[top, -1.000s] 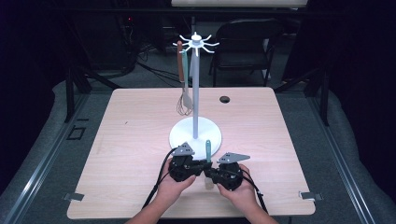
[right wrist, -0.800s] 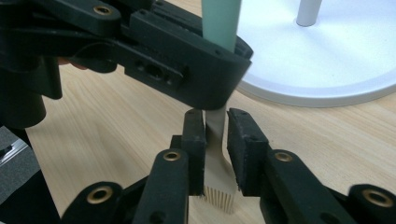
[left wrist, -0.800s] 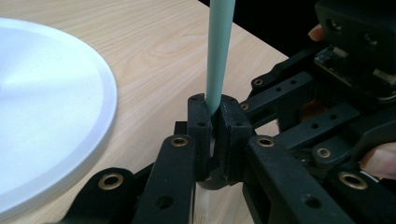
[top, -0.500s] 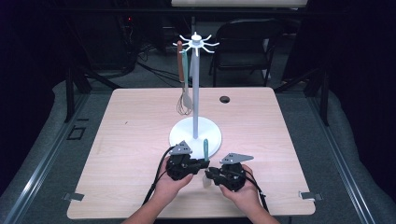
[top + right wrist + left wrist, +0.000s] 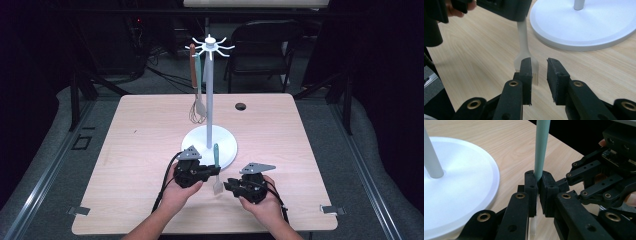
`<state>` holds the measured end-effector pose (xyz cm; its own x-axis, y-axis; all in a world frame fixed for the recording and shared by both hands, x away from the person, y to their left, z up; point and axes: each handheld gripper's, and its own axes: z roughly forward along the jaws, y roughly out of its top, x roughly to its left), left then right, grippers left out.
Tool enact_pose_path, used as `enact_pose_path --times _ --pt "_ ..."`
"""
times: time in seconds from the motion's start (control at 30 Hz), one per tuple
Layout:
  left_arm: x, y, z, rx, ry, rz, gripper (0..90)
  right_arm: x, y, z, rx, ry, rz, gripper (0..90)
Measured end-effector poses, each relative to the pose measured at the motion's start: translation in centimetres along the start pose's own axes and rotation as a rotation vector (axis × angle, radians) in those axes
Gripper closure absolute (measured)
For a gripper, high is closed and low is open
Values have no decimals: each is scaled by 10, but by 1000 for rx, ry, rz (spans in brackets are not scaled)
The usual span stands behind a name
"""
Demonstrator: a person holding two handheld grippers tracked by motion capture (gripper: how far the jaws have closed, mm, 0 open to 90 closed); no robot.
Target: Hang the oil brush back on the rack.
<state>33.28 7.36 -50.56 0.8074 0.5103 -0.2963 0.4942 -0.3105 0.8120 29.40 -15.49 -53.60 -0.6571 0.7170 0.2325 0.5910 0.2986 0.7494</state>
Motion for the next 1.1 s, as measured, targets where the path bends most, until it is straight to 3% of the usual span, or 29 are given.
enact_pose_path --times 0.4,0.6,0.67,0.87,1.1 --pt "3 19 -12 9 18 37 849 -4 -2 2 14 -17 3 722" --pt "5 24 -19 7 24 38 849 -8 -5 3 47 -27 6 703" --pt "5 25 -22 0 26 33 849 -9 -6 4 72 -37 -9 680" --pt "9 32 -29 -8 36 29 849 -10 -8 8 78 -54 -25 617" --pt "9 50 -36 -2 51 64 848 -12 -9 8 92 -58 -30 568"
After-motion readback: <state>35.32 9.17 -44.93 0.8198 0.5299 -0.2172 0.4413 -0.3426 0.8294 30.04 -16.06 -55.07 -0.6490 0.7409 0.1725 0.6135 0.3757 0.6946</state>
